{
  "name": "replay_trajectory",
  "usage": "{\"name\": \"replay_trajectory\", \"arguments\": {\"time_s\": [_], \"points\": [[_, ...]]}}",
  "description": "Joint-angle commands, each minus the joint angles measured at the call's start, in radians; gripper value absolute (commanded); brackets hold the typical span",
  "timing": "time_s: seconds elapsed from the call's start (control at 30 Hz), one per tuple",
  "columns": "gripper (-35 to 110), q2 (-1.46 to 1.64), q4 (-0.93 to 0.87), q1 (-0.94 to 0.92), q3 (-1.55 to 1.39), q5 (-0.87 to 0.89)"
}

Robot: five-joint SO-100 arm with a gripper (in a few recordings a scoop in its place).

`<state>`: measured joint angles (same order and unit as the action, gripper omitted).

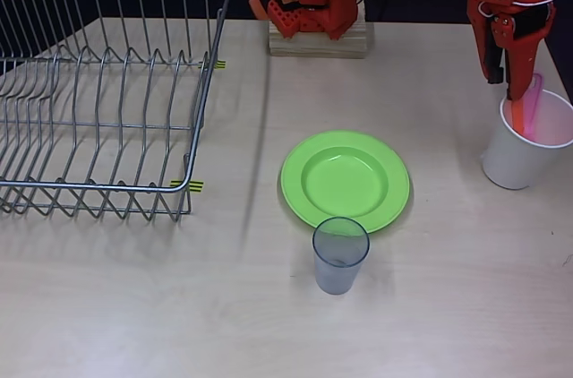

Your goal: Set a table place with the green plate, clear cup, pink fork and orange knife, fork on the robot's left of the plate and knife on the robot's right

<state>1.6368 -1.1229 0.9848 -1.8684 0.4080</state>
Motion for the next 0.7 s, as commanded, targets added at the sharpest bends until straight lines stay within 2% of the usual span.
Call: {"name": "replay_trajectory", "arguments": {"time_s": [0.0, 0.27, 0.67], "points": [[17, 0.014, -0.002, 0.005, 0.032, -0.009], [21, 0.011, -0.029, 0.005, 0.072, -0.043], [18, -0.011, -0.040, 0.017, 0.094, -0.023]]}}
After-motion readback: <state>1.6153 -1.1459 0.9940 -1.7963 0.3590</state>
